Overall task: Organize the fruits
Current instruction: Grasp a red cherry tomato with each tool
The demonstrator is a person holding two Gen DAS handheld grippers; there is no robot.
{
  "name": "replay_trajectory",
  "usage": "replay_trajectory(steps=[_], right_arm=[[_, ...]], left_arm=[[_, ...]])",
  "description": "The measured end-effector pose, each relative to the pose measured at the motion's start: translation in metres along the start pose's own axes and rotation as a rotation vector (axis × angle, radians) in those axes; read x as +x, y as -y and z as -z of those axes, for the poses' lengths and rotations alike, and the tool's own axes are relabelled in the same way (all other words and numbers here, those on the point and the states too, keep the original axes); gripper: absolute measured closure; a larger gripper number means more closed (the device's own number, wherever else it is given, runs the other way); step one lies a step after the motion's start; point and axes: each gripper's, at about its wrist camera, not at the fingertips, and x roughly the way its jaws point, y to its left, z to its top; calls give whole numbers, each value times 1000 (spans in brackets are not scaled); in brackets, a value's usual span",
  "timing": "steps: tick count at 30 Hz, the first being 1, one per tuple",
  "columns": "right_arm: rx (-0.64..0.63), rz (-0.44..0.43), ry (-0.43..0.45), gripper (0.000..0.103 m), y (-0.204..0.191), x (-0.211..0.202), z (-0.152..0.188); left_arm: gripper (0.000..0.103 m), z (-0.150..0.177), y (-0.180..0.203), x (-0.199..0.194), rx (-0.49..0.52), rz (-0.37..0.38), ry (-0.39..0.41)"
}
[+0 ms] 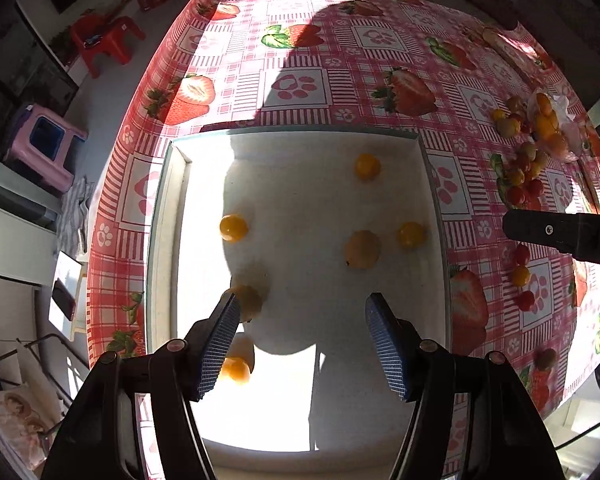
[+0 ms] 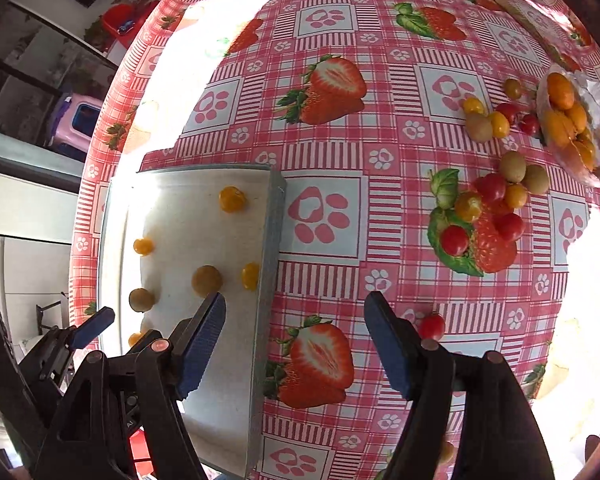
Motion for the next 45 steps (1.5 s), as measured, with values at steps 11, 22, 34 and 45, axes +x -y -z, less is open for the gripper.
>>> replay_trajectory(steps=[11,22,34,45], right_arm=[[187,131,30,28,120,-15,5],[157,67,24,37,150,0,-24],[128,-52,-19,60,154,22,-50],[171,-92,-33,77,170,17,-47]], left_arm=[[37,-41,89,-7,164,101,36],[37,-57,161,33,262,120,-14],[37,-65,183,59,295,120,-32],[48,-74,201,73,315,131,-38]])
